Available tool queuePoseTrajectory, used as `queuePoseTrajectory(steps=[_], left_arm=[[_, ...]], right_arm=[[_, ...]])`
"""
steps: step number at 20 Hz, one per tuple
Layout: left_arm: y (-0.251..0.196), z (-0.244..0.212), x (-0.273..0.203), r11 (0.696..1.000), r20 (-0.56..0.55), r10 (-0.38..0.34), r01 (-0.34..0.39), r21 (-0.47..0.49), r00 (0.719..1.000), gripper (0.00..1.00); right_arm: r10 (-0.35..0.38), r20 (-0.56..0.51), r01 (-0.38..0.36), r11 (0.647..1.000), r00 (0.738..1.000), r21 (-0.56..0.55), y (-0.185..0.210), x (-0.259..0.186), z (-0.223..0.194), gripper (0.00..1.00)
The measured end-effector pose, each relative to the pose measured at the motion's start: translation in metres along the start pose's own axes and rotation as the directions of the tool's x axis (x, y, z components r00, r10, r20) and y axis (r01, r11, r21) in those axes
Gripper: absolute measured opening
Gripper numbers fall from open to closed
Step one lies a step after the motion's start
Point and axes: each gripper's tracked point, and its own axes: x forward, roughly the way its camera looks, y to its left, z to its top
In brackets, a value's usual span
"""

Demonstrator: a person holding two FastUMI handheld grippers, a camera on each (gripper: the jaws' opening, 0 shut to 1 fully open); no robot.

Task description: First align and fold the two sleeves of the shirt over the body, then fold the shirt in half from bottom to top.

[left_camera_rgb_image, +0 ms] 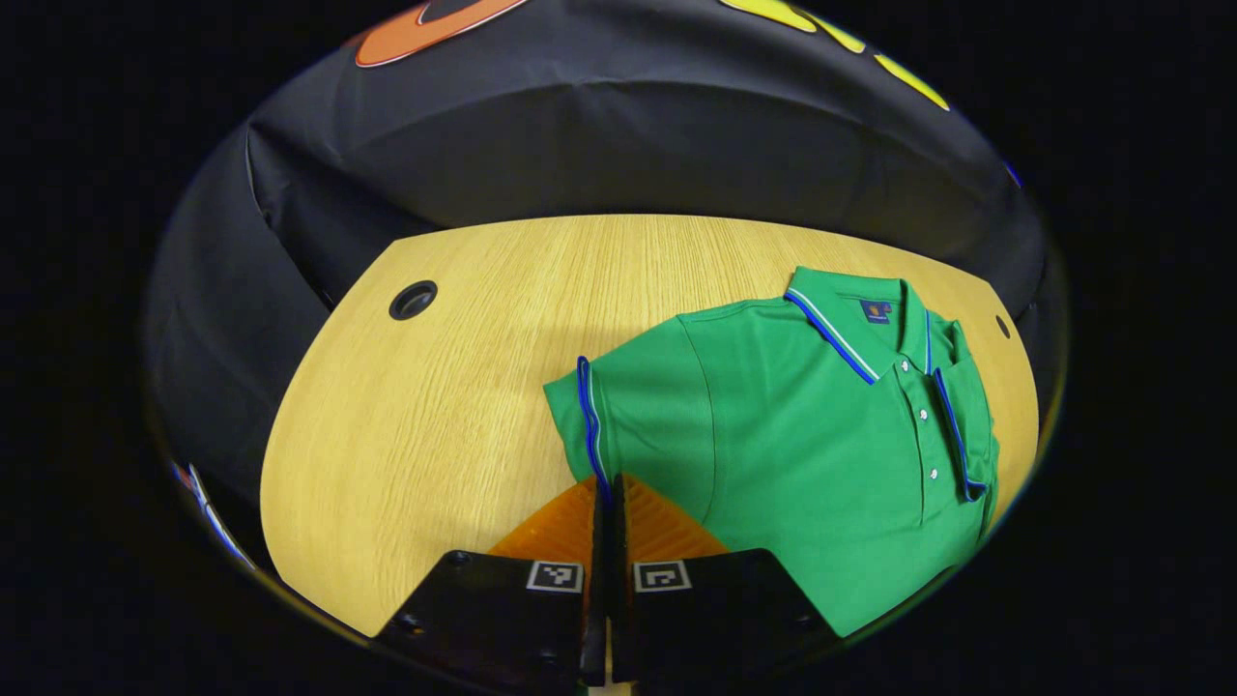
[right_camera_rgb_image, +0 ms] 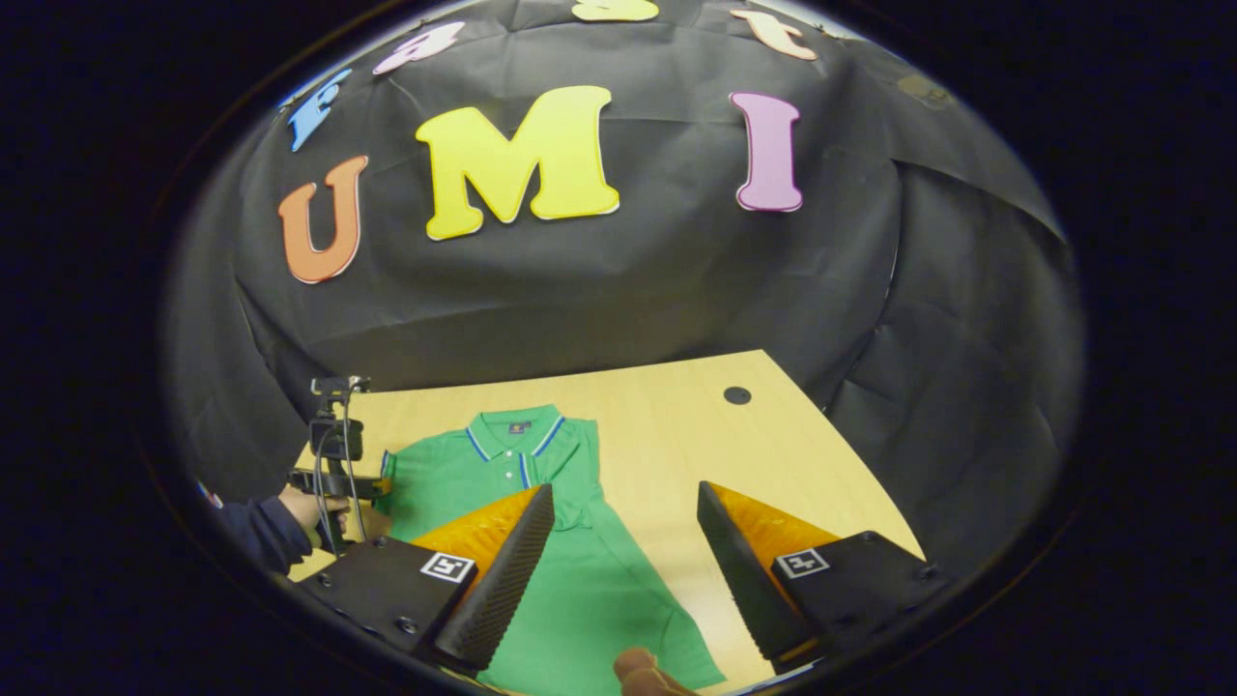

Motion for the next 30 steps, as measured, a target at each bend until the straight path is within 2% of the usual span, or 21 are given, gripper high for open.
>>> queuePoseTrajectory(steps=[2, 7, 13, 17, 18, 19, 27, 29, 30], left_arm=[[-0.004, 0.006, -0.004, 1.0, 0.015, -0.016, 0.016, 0.004, 1.0, 0.04], [-0.011, 0.014, -0.018, 1.0, 0.03, 0.006, -0.007, 0.022, 1.0, 0.03], [-0.051, 0.033, -0.033, 0.997, 0.067, 0.0, -0.005, 0.075, 0.998, 0.03], [-0.083, 0.032, -0.028, 0.994, 0.051, -0.034, 0.028, 0.103, 0.998, 0.03], [-0.093, 0.029, -0.025, 0.994, 0.04, -0.042, 0.037, 0.105, 0.998, 0.0], [-0.102, 0.026, -0.022, 0.993, 0.029, -0.055, 0.052, 0.109, 0.998, 0.04], [-0.133, 0.007, -0.002, 0.992, -0.018, -0.049, 0.05, 0.115, 0.999, 0.04], [-0.14, 0.006, -0.001, 0.993, -0.019, -0.082, 0.083, 0.089, 0.996, 0.06], [-0.14, 0.007, -0.002, 0.993, -0.009, -0.091, 0.091, 0.078, 0.996, 0.13]], right_arm=[[0.012, -0.001, -0.012, 1.0, 1.0, -0.013, 0.003, 0.0, 0.0, 0.97], [0.044, -0.021, -0.046, 0.997, 0.999, -0.057, 0.006, 0.001, -0.007, 0.96], [0.093, -0.068, -0.099, 0.992, 0.993, -0.084, 0.015, -0.001, -0.026, 0.96], [0.084, -0.076, -0.09, 0.993, 0.994, -0.078, 0.002, 0.0, -0.027, 0.97], [0.077, -0.074, -0.083, 0.993, 0.994, -0.081, -0.003, 0.0, -0.027, 0.97], [0.072, -0.074, -0.078, 0.993, 0.995, -0.086, -0.007, 0.001, -0.027, 0.97], [0.058, -0.099, -0.069, 0.992, 0.993, -0.111, -0.027, 0.0, -0.036, 0.97], [0.064, -0.103, -0.076, 0.991, 0.993, -0.114, -0.028, 0.0, -0.038, 0.97], [0.069, -0.104, -0.081, 0.99, 0.992, -0.113, -0.028, -0.001, -0.039, 0.97]])
